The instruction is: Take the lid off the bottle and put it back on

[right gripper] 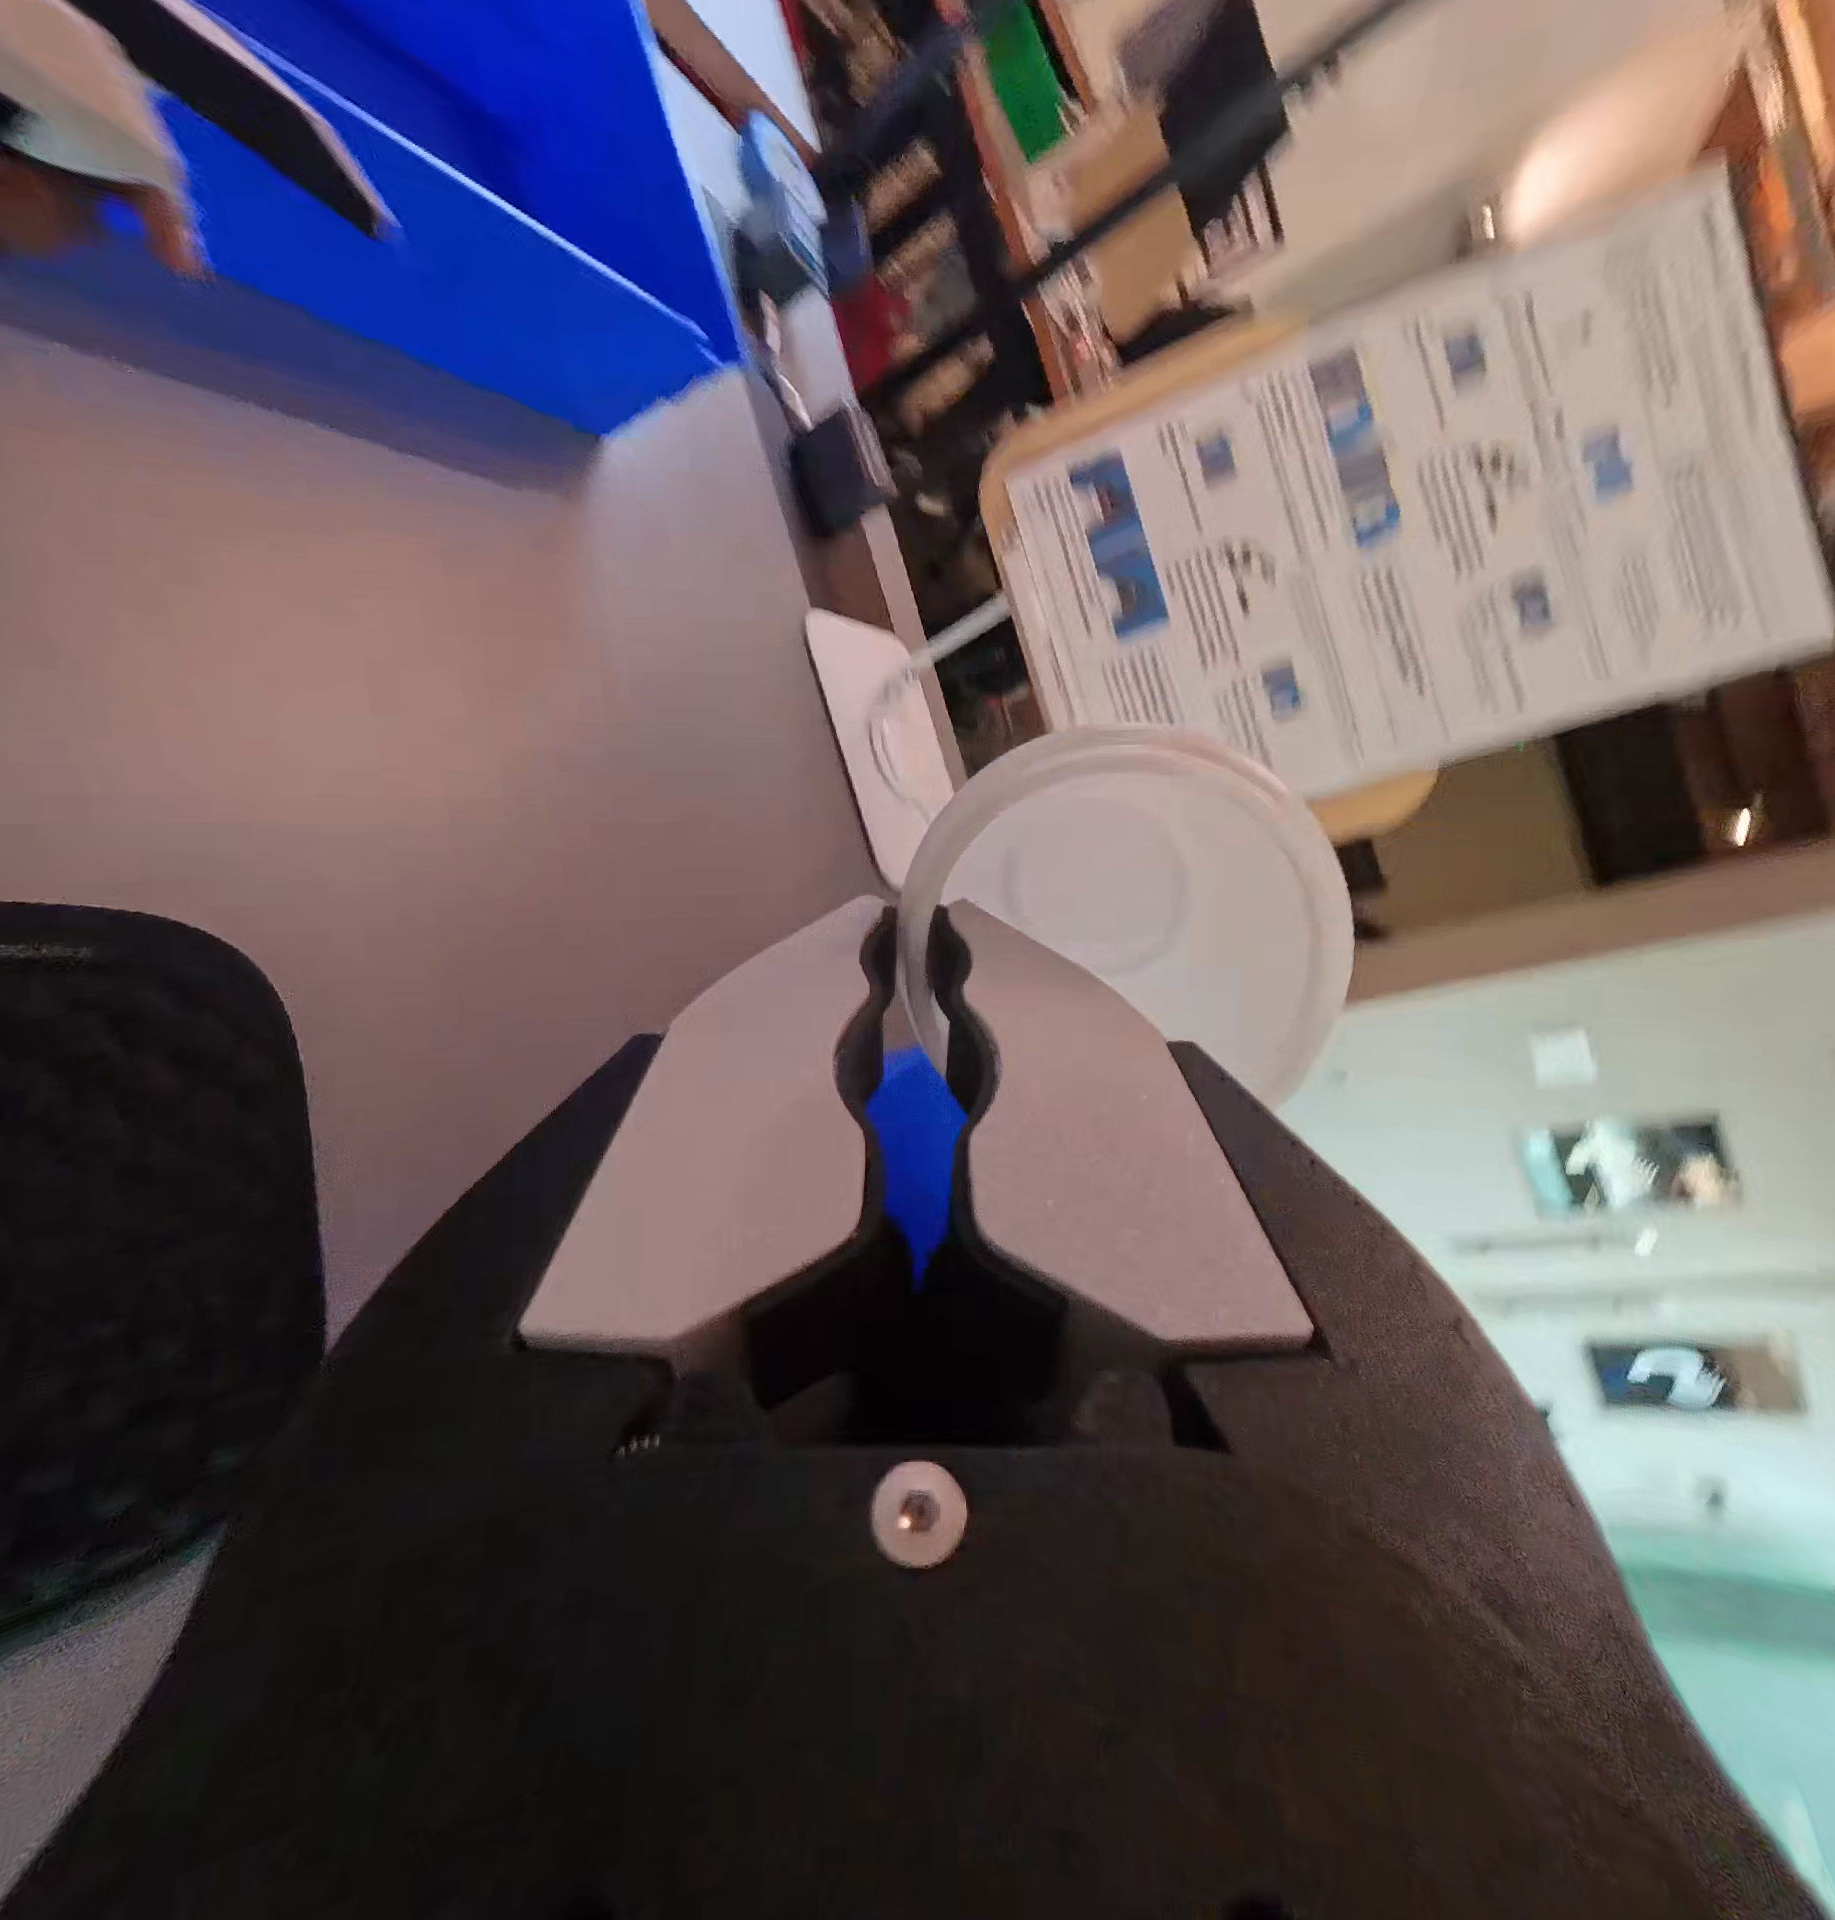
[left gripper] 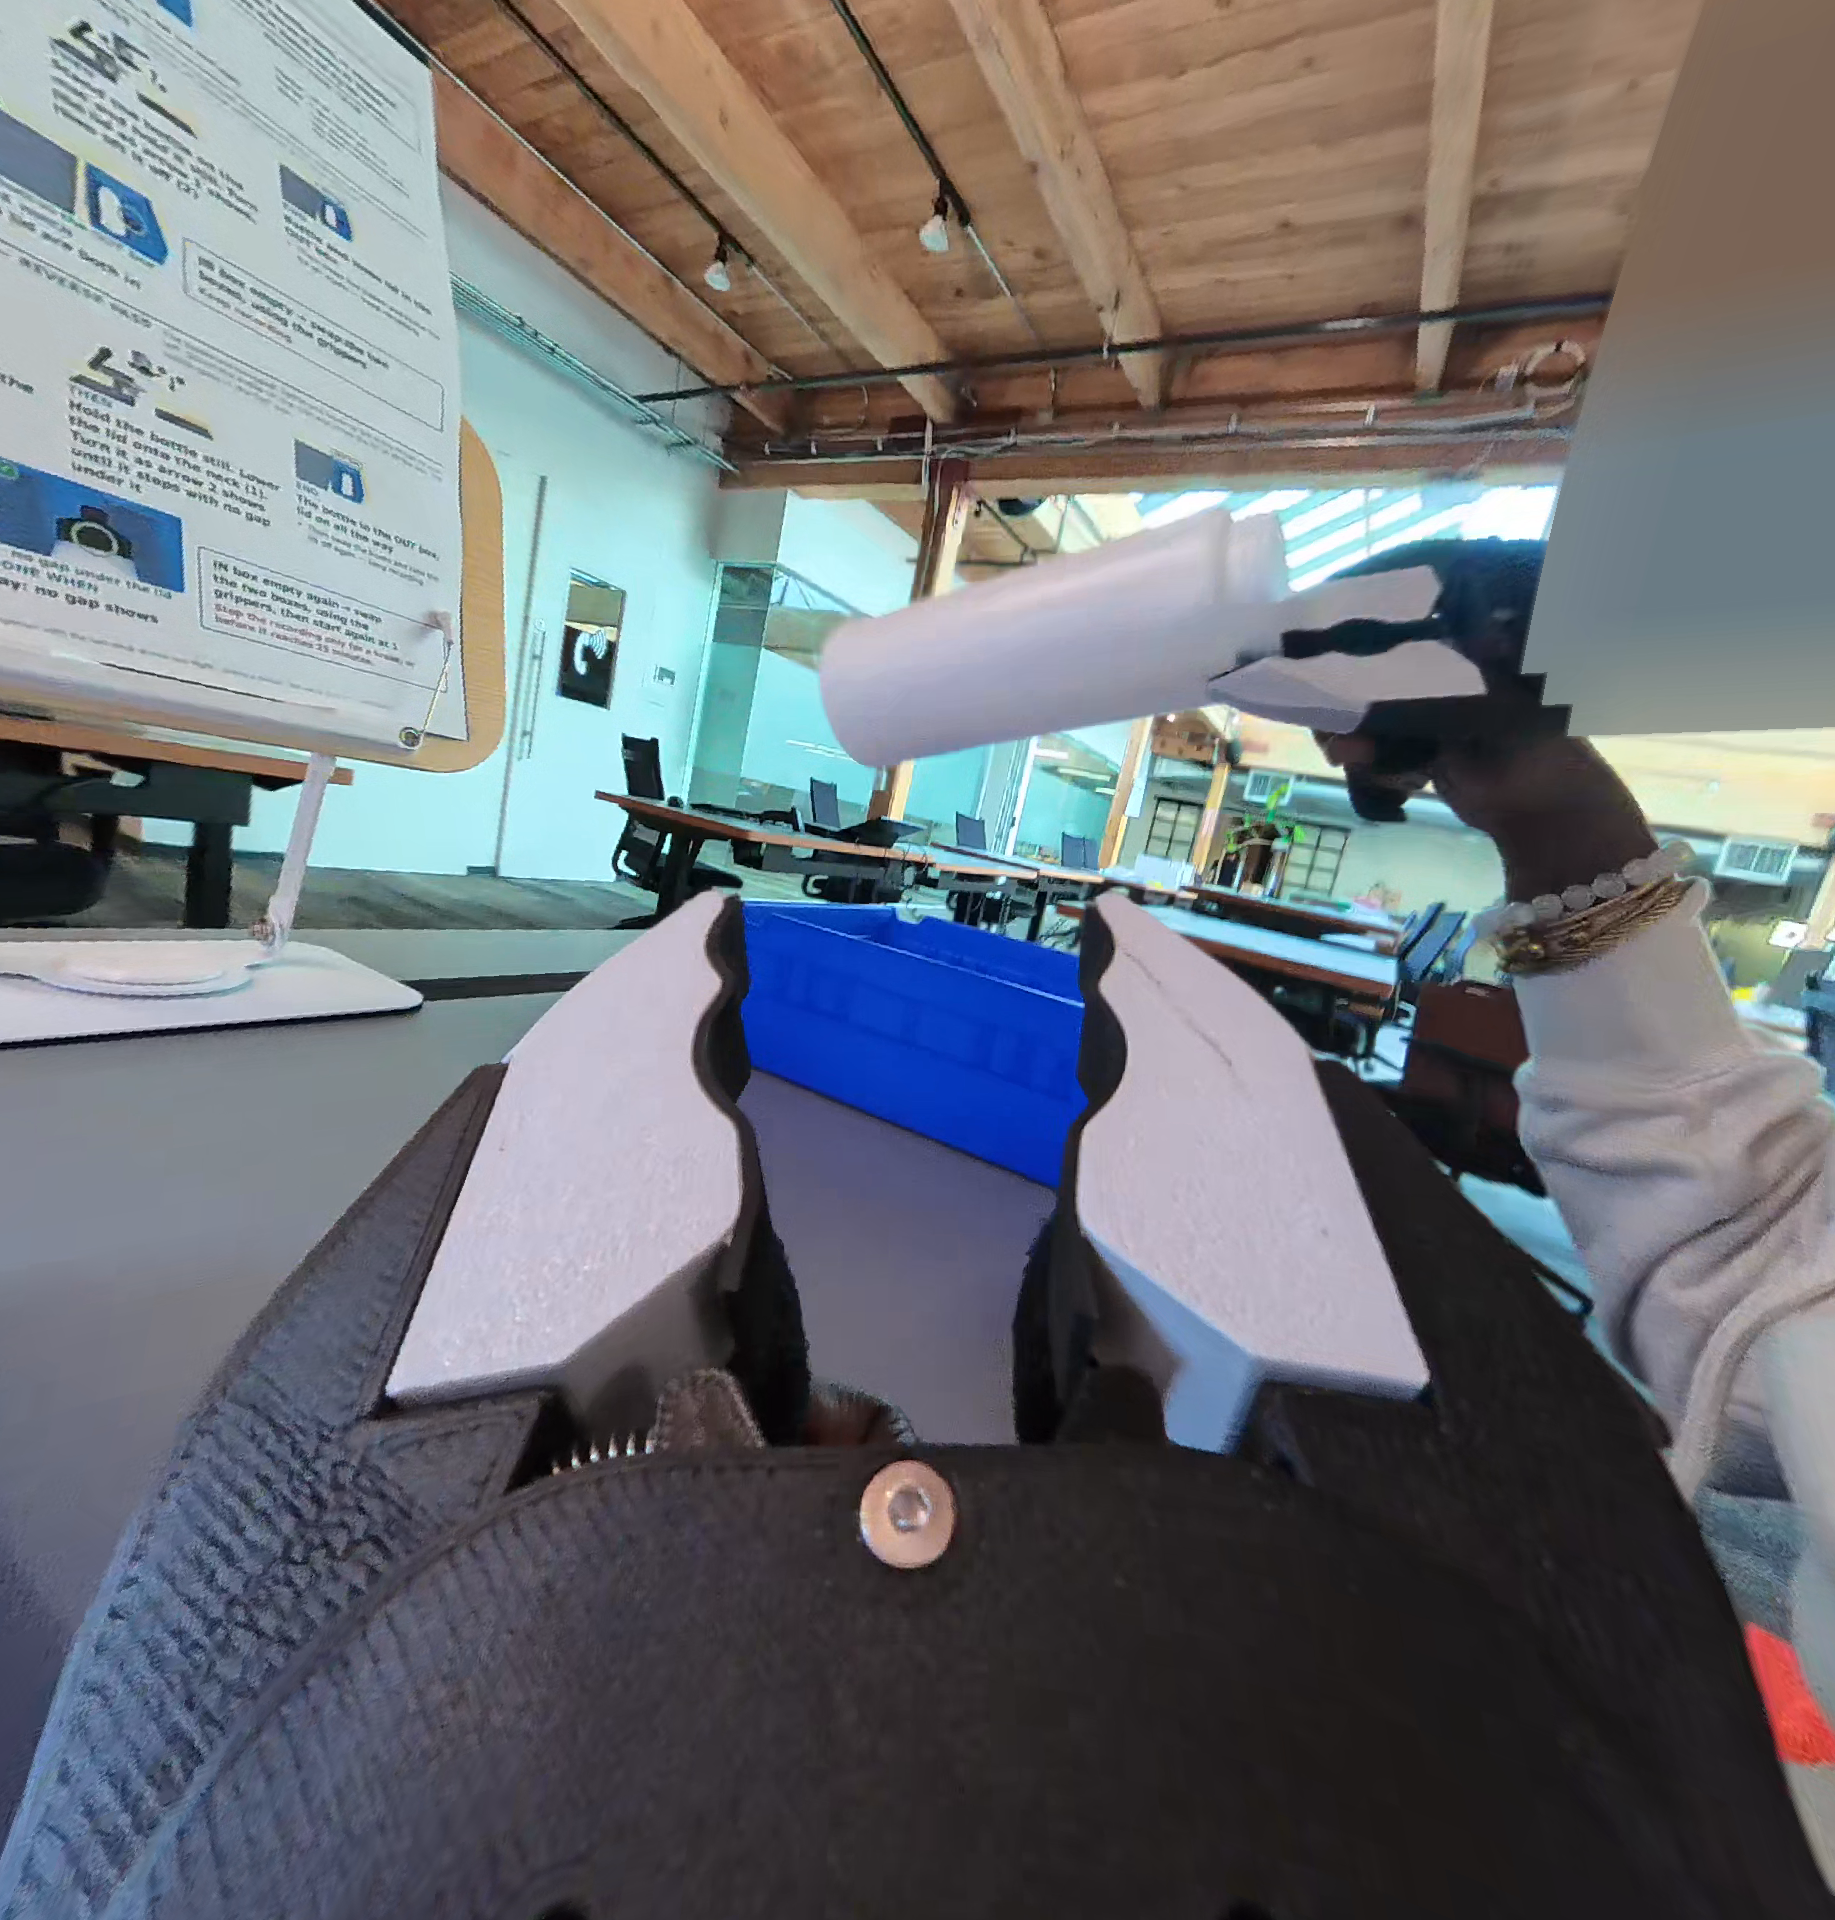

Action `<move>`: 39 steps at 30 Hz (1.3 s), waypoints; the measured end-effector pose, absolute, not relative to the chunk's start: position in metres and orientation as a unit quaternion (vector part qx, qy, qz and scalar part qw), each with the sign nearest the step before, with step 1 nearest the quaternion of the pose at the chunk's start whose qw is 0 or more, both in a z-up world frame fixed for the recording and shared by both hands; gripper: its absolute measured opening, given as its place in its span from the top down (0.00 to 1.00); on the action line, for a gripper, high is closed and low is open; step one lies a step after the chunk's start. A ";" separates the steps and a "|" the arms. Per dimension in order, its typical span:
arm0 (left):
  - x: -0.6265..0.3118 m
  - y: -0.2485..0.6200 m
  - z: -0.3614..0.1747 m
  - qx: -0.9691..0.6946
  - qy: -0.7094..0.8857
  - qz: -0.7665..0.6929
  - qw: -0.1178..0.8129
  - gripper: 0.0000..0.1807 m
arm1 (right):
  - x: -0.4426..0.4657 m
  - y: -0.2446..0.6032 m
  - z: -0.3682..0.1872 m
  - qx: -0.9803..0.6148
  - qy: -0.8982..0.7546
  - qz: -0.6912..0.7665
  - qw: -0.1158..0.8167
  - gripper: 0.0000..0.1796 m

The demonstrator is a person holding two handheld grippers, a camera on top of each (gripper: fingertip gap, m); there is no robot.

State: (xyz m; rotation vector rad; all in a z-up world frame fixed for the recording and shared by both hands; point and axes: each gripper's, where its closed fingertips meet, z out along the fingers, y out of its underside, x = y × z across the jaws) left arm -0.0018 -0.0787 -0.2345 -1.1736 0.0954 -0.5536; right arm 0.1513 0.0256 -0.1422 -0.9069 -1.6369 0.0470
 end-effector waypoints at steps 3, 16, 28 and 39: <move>0.005 -0.078 -0.238 -0.556 0.066 -0.235 0.795 0.67 | 0.171 0.061 -0.170 -0.469 -0.653 0.032 0.595 0.97; 0.022 -0.073 -0.249 -0.581 0.131 -0.171 0.785 0.67 | 0.197 0.142 -0.287 -0.599 -0.551 0.224 0.536 0.96; 0.028 -0.074 -0.250 -0.580 0.159 -0.145 0.786 0.67 | 0.228 0.124 -0.339 -0.726 -0.555 0.215 0.345 0.88; -0.007 -0.109 -0.221 -0.592 0.073 -0.151 0.788 0.48 | 0.211 0.103 -0.264 -0.711 -0.483 0.288 0.423 0.57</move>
